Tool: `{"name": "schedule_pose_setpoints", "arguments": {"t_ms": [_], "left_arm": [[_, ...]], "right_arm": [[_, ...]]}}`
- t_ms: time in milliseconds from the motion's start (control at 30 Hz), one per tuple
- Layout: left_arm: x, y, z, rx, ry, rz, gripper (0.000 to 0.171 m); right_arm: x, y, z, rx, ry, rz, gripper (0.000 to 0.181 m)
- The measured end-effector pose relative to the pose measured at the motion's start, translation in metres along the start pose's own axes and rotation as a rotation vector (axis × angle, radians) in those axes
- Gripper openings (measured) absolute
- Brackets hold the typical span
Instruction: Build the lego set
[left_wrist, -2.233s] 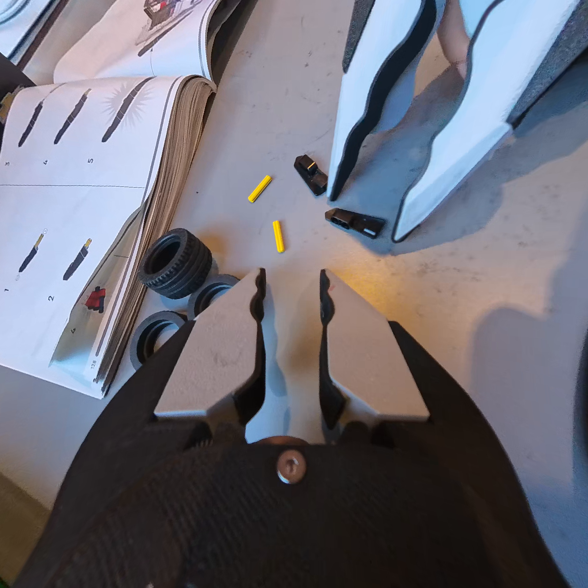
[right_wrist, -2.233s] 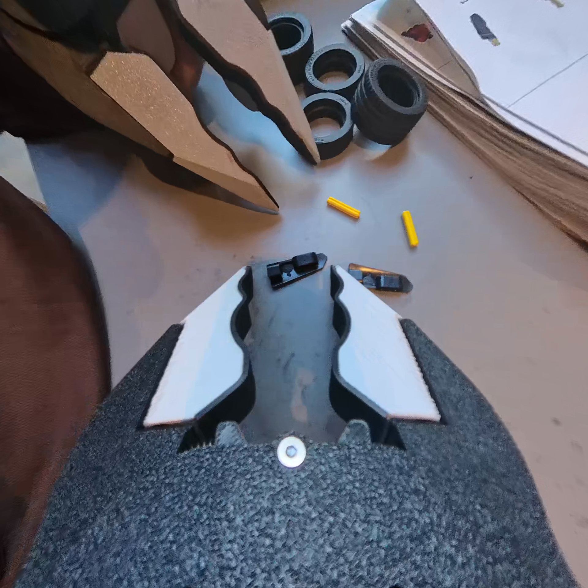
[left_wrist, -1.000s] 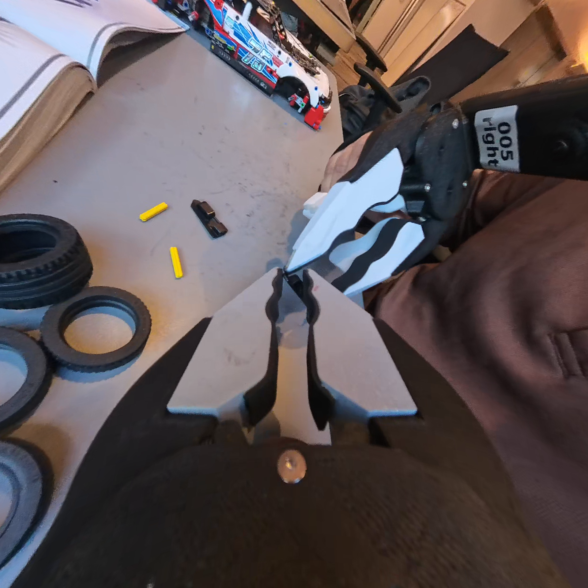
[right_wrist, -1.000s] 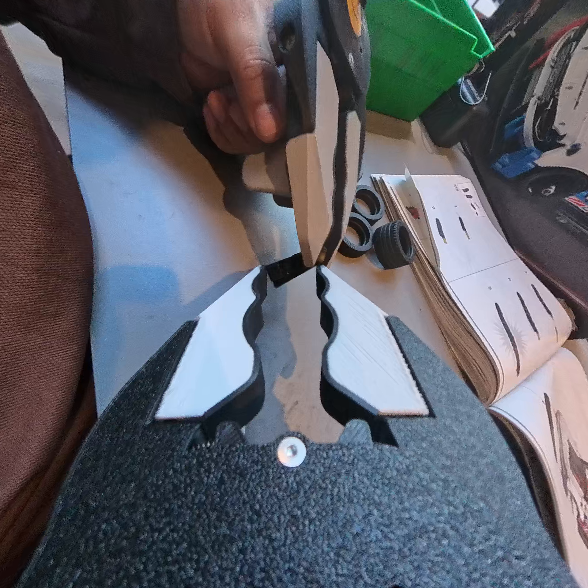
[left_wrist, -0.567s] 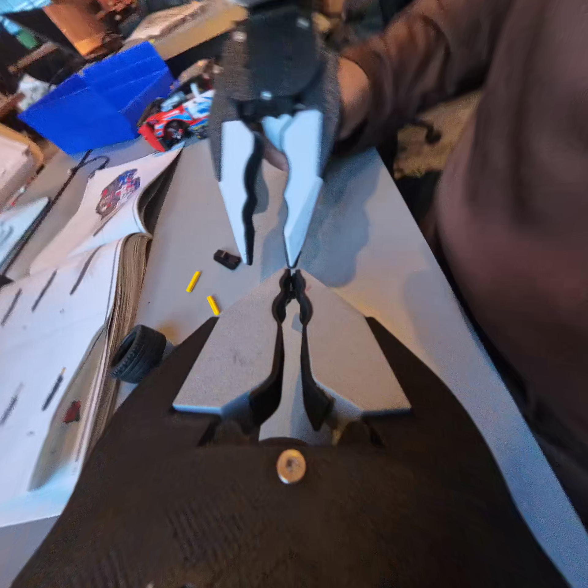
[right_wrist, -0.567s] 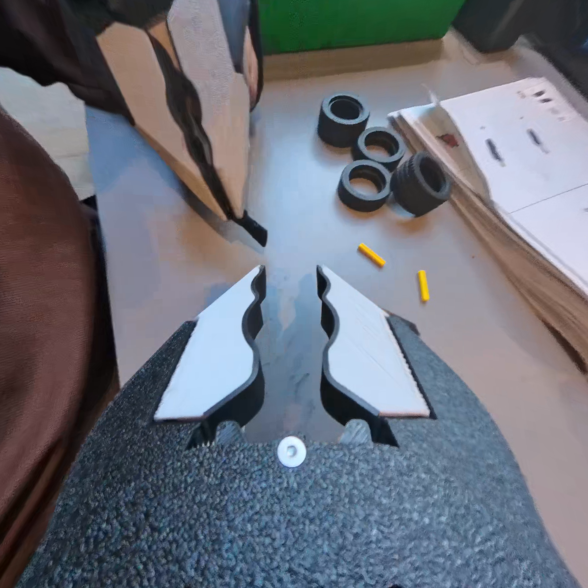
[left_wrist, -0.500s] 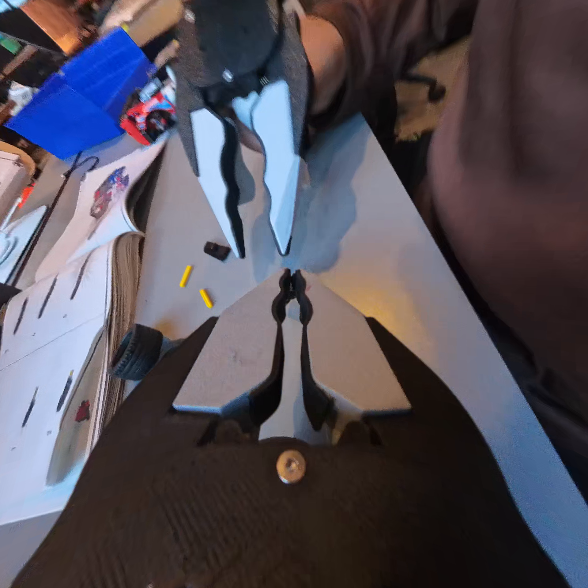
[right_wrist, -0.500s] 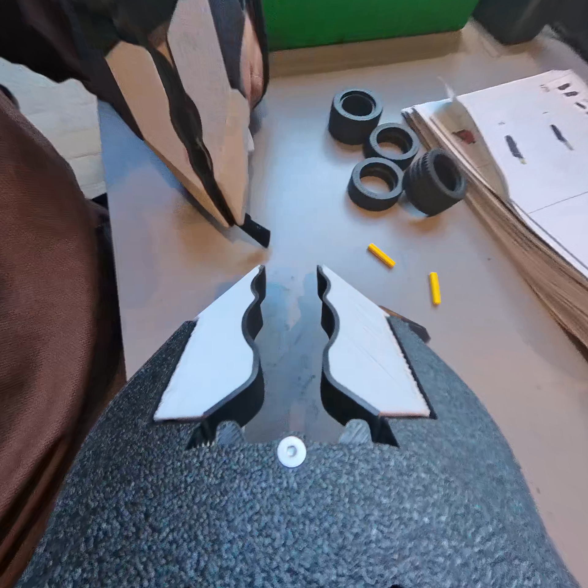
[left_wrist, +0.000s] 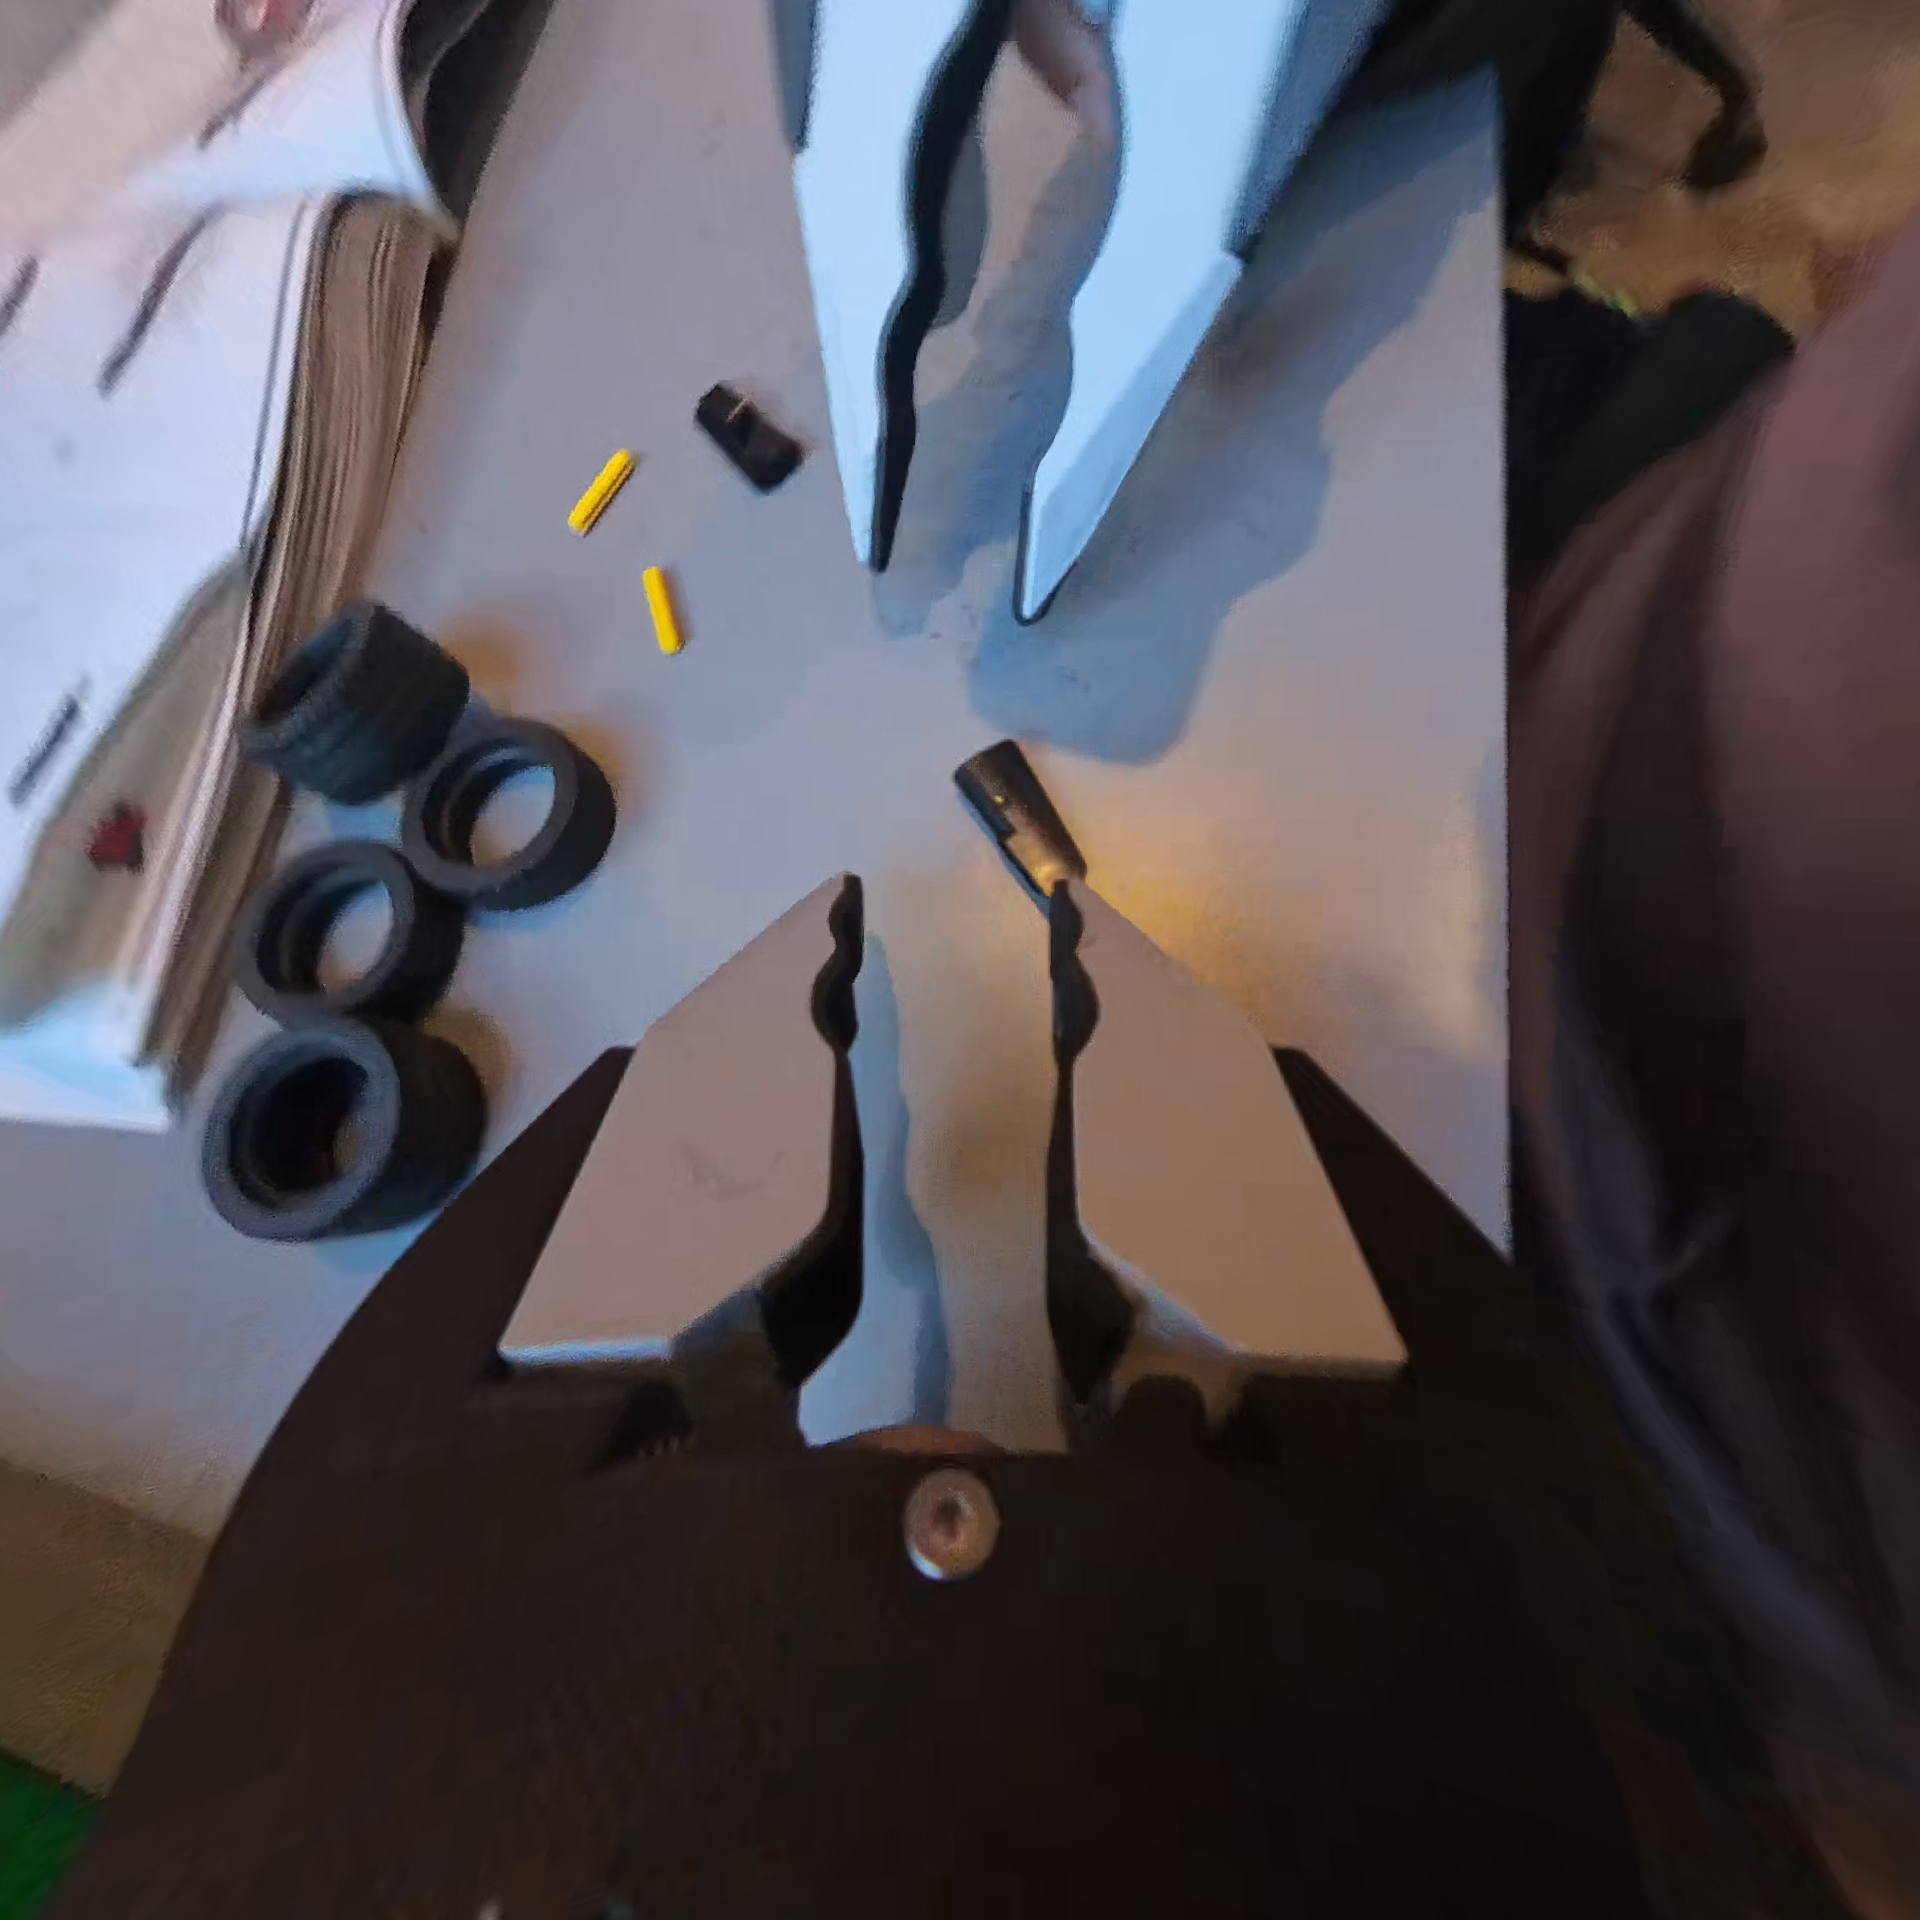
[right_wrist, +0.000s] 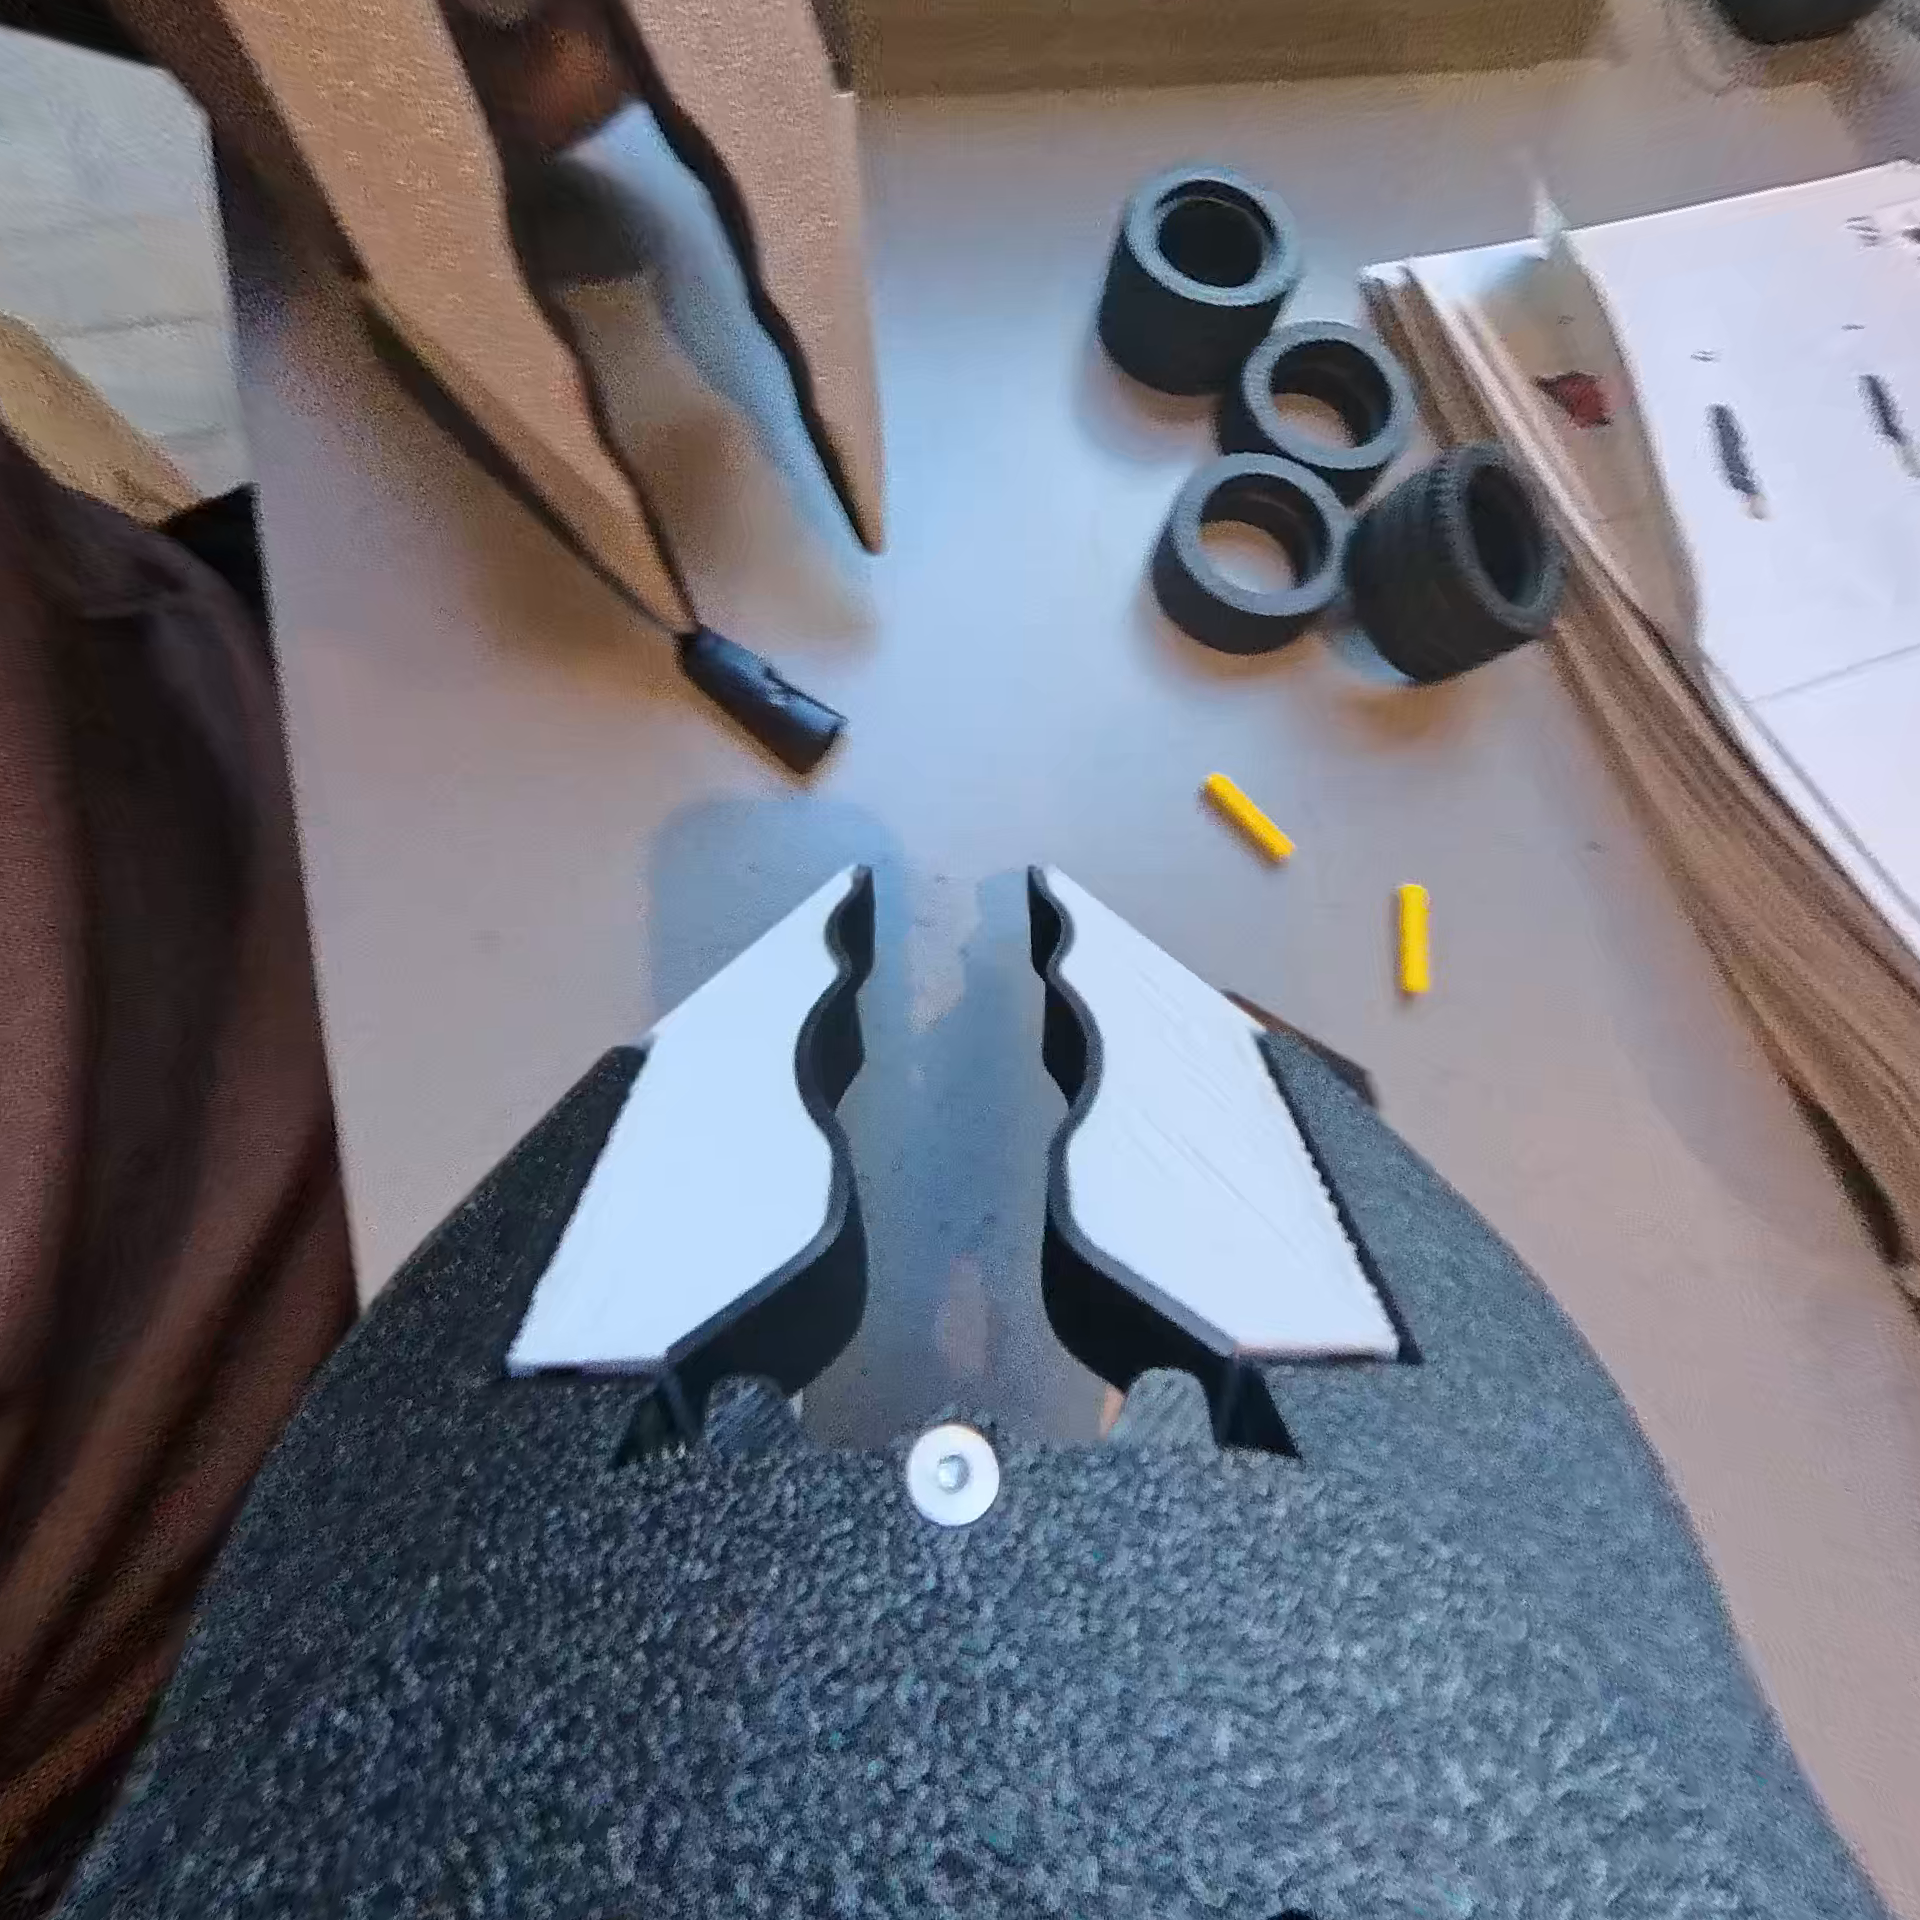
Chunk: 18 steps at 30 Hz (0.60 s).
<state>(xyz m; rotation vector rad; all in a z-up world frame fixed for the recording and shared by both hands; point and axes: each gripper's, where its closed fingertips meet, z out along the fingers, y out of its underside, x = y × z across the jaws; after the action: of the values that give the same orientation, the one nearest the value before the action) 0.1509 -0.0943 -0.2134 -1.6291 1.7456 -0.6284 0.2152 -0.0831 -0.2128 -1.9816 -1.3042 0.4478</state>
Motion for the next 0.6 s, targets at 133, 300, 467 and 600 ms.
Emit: {"name": "schedule_pose_setpoints", "arguments": {"t_ms": [133, 300, 467, 600], "left_arm": [[0.012, -0.011, 0.007, -0.001, 0.06, -0.23, 0.038], [0.005, -0.002, 0.018, -0.088, 0.003, -0.185, 0.033], [0.004, 0.001, 0.015, -0.084, 0.041, -0.152, 0.019], [-0.002, 0.005, 0.012, -0.098, 0.058, -0.123, 0.018]], "right_arm": [[0.033, 0.003, -0.008, -0.038, 0.012, 0.021, 0.025], [0.06, -0.006, 0.0, -0.062, -0.007, -0.065, 0.028], [0.065, -0.002, 0.014, -0.138, -0.113, -0.137, 0.023], [0.067, 0.003, 0.021, -0.157, -0.179, -0.132, 0.018]]}}
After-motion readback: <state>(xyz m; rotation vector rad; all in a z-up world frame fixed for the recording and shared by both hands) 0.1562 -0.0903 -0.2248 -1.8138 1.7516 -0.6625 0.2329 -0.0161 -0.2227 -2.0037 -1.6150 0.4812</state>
